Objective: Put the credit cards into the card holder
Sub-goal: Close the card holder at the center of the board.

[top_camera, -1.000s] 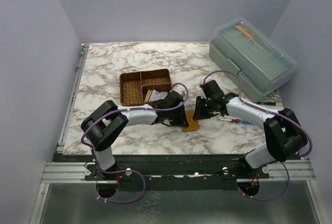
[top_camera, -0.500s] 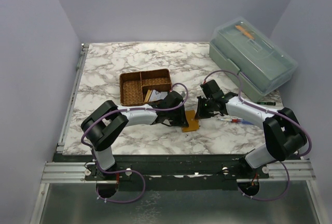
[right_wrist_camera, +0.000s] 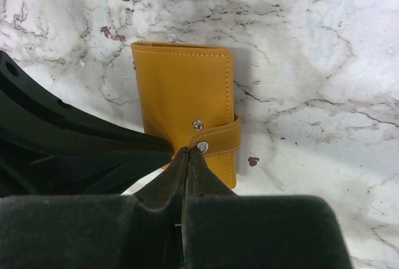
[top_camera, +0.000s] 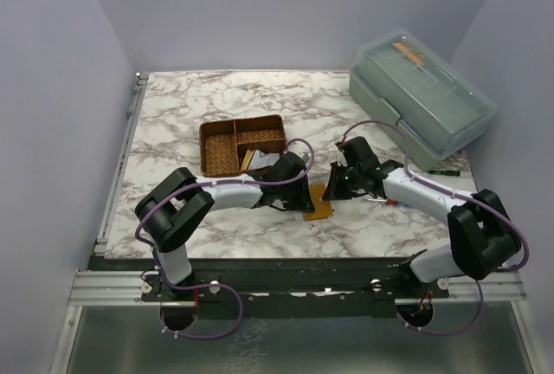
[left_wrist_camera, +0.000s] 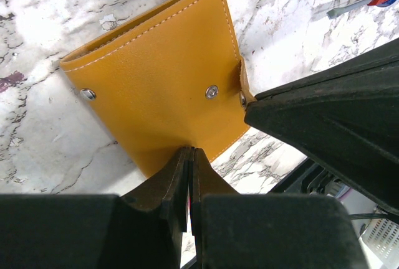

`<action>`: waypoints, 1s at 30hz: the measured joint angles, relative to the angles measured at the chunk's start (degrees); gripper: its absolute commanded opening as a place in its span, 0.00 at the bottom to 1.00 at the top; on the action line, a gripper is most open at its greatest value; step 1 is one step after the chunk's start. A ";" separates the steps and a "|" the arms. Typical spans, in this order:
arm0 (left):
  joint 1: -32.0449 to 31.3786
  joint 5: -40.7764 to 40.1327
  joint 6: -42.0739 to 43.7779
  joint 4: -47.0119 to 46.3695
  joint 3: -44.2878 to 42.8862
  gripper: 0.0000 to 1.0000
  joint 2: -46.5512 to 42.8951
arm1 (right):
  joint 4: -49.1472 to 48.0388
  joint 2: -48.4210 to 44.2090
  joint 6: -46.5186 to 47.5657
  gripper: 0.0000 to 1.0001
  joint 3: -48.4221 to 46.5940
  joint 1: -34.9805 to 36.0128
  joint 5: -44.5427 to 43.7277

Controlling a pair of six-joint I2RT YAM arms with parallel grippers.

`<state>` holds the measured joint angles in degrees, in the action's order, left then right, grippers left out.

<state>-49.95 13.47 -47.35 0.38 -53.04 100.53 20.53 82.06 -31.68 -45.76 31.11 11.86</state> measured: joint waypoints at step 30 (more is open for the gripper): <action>0.00 -0.26 0.07 0.00 0.00 0.07 0.00 | -9.64 7.50 -1.55 0.00 1.42 -2.12 8.66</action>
<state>-49.95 13.21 -47.29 0.38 -53.04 100.53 10.90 89.56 -33.23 -44.34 28.99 20.51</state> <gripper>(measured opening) 0.081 0.005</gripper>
